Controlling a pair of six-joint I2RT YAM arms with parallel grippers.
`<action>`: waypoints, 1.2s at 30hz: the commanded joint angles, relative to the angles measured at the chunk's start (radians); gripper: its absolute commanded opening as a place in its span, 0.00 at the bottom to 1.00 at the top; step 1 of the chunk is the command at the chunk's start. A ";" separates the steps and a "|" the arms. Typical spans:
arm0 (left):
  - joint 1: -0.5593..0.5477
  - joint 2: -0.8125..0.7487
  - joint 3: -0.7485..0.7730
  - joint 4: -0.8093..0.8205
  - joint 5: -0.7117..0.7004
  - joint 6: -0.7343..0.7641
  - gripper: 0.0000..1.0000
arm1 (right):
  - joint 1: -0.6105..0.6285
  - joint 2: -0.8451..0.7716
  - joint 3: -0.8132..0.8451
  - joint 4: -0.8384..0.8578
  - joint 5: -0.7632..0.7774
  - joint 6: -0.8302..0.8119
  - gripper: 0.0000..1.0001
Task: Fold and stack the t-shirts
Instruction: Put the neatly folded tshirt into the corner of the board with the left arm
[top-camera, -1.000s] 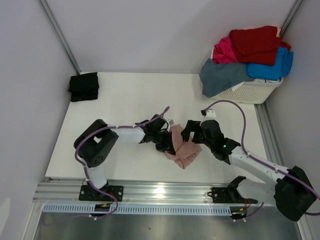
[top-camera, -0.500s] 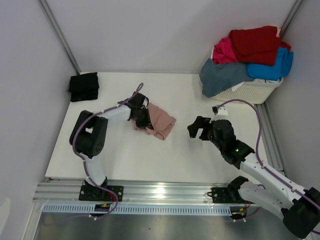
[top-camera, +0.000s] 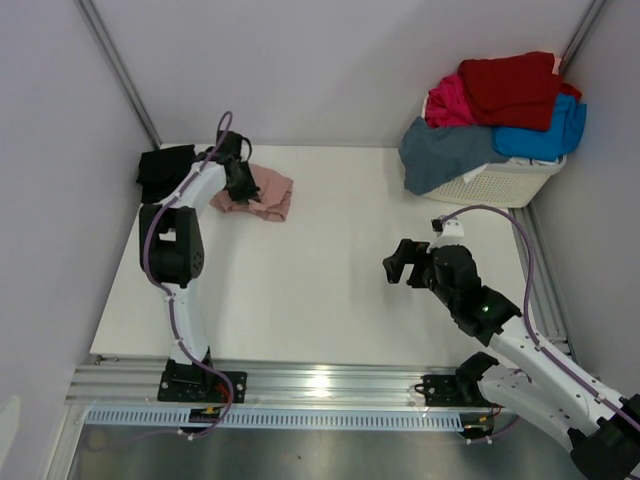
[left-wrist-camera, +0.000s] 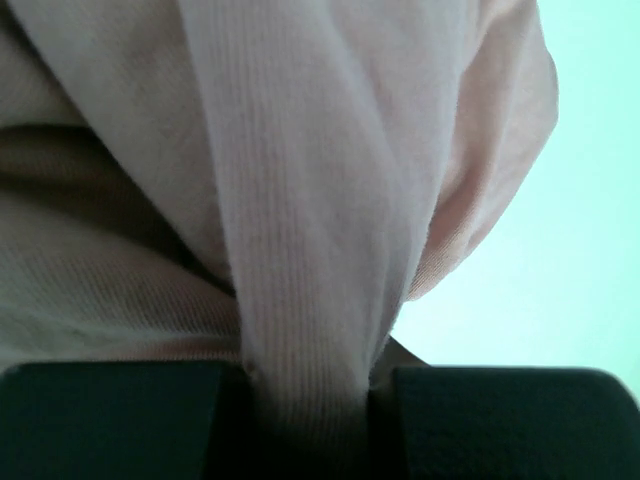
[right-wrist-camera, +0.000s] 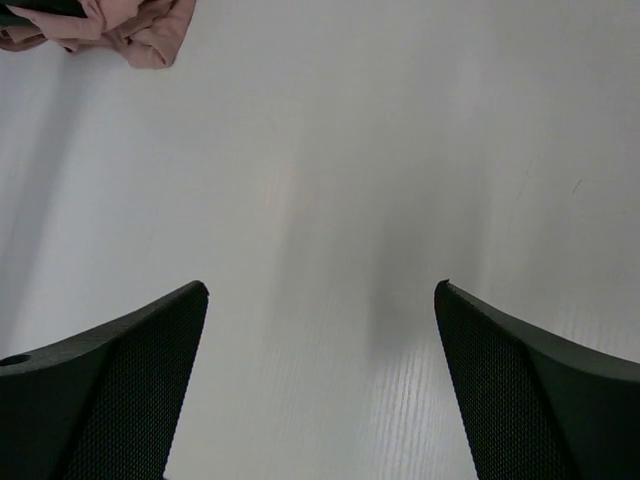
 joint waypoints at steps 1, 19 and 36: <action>0.087 -0.036 0.050 -0.038 -0.012 0.018 0.01 | -0.001 -0.030 0.028 -0.028 0.016 -0.010 0.99; 0.094 -0.115 -0.255 0.129 0.154 -0.053 0.06 | 0.005 -0.016 0.011 0.018 -0.032 0.011 0.99; -0.302 -0.257 -0.437 0.138 0.172 -0.103 0.01 | 0.012 -0.002 0.018 0.041 -0.033 0.007 0.99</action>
